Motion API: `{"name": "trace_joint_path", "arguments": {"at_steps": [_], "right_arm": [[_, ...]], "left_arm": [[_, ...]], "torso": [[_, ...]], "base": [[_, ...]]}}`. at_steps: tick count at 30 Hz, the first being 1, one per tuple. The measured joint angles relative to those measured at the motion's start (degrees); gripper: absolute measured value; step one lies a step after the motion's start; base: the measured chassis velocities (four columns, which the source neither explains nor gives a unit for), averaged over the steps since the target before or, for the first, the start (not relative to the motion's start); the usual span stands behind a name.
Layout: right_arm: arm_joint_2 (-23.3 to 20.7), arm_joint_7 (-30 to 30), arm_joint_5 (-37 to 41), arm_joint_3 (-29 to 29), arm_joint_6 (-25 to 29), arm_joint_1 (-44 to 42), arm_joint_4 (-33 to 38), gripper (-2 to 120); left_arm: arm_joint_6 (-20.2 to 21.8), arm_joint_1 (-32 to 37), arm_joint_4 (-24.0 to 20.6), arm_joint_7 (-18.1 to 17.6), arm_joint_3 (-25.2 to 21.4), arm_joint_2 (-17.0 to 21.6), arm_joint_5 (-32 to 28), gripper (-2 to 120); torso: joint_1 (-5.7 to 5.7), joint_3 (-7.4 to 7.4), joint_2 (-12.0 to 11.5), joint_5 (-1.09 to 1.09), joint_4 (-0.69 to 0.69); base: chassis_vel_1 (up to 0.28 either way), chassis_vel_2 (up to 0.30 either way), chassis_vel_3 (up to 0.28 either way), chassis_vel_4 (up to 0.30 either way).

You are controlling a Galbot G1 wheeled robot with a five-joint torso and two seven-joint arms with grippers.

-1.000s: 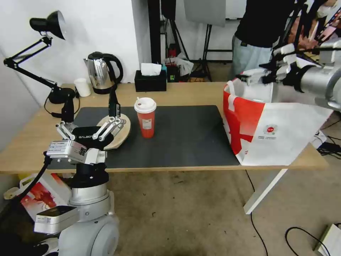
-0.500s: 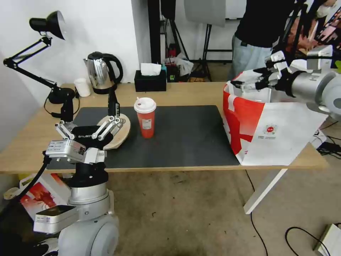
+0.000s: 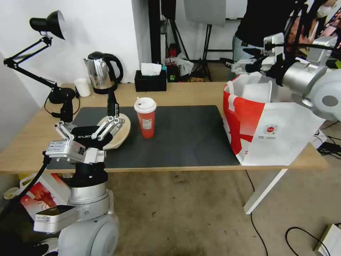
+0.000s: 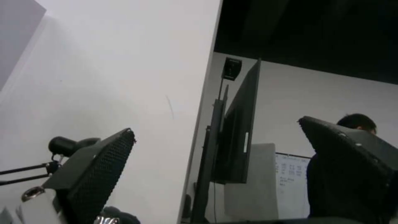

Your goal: Pick up the trash from the table and place it into the takeout bag.

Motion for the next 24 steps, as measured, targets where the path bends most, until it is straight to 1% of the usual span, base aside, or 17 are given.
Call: {"name": "trace_joint_path", "arguments": {"at_steps": [3, 4, 6, 7, 9, 10, 11, 12, 14, 19, 21, 22, 24], "right_arm": [[0.7, -0.1, 0.3, -0.8, 3.1, 0.4, 0.5, 100], [0.7, -0.1, 0.3, -0.8, 3.1, 0.4, 0.5, 100], [2.4, 0.4, 1.9, -1.8, 7.9, 0.4, 2.0, 100], [2.4, 0.4, 1.9, -1.8, 7.9, 0.4, 2.0, 100], [5.1, 2.5, 3.4, -3.6, 13.7, -1.2, 4.7, 100], [6.6, 3.2, 3.3, -4.0, 15.6, -3.0, 6.9, 100], [6.6, 3.2, 3.3, -4.0, 15.6, -3.0, 6.9, 100], [7.9, 4.0, 2.5, -4.7, 16.4, -4.6, 9.0, 100], [9.2, 5.1, 1.4, -5.8, 16.8, -6.0, 11.0, 100], [10.6, 7.1, -0.4, -7.3, 16.8, -8.2, 13.4, 100], [11.2, 8.0, -3.0, -7.6, 17.0, -10.7, 14.7, 100], [11.2, 8.0, -3.0, -7.6, 17.0, -10.7, 14.7, 100], [11.7, 8.8, -5.3, -7.6, 17.5, -13.9, 16.2, 100]], "left_arm": [[0.0, 0.1, -0.2, 0.0, -0.2, -0.1, 0.0, 100], [0.0, 0.1, -0.2, 0.0, -0.2, -0.1, 0.0, 100], [0.0, 0.3, -0.4, 0.0, -0.5, -0.1, 0.0, 100], [0.0, 0.3, -0.4, 0.0, -0.5, -0.1, 0.0, 100], [0.0, 0.4, -0.6, 0.0, -0.9, -0.2, 0.1, 100], [0.0, 0.5, -0.6, 0.0, -1.0, -0.1, 0.1, 100], [0.0, 0.5, -0.6, 0.0, -1.0, -0.1, 0.1, 100], [0.0, 0.5, -0.6, 0.0, -1.1, -0.1, 0.1, 100], [0.0, 0.5, -0.6, -0.1, -1.1, -0.2, 0.1, 100], [0.0, 0.5, -0.5, -0.1, -1.2, -0.4, 0.1, 100], [0.0, 0.5, -0.5, -0.1, -1.3, -0.4, 0.2, 100], [0.0, 0.5, -0.5, -0.1, -1.3, -0.4, 0.2, 100], [0.0, 0.5, -0.5, -0.1, -1.5, -0.4, 0.2, 100]], "torso": [[0.0, 0.0, 0.0, 0.0, -0.01], [0.0, 0.0, 0.0, 0.0, -0.01], [0.0, 0.0, 0.0, -0.01, 0.0], [0.0, 0.0, 0.0, -0.01, 0.0], [0.0, 0.0, 0.0, 0.01, 0.01], [0.0, 0.0, 0.0, 0.0, 0.0], [0.0, 0.0, 0.0, 0.0, 0.0], [0.0, 0.0, 0.0, 0.0, 0.0], [0.0, 0.0, 0.0, -0.01, 0.01], [0.0, 0.0, 0.0, -0.01, 0.01], [0.0, 0.0, 0.0, 0.0, 0.0], [0.0, 0.0, 0.0, 0.0, 0.0], [0.0, 0.0, 0.0, 0.0, 0.0]], "base": [[0.0, 0.0, 0.0, 0.0], [0.0, 0.0, 0.0, 0.0], [0.0, 0.0, 0.0, 0.0], [0.0, 0.0, 0.0, 0.0], [0.0, 0.0, 0.0, 0.0], [0.0, 0.0, 0.0, 0.0], [0.0, 0.0, 0.0, 0.0], [0.0, 0.0, 0.0, 0.0], [0.0, 0.0, 0.0, 0.0], [0.0, 0.0, 0.0, 0.0], [0.0, 0.0, 0.0, 0.0], [0.0, 0.0, 0.0, 0.0], [0.0, 0.0, 0.0, 0.0]]}}
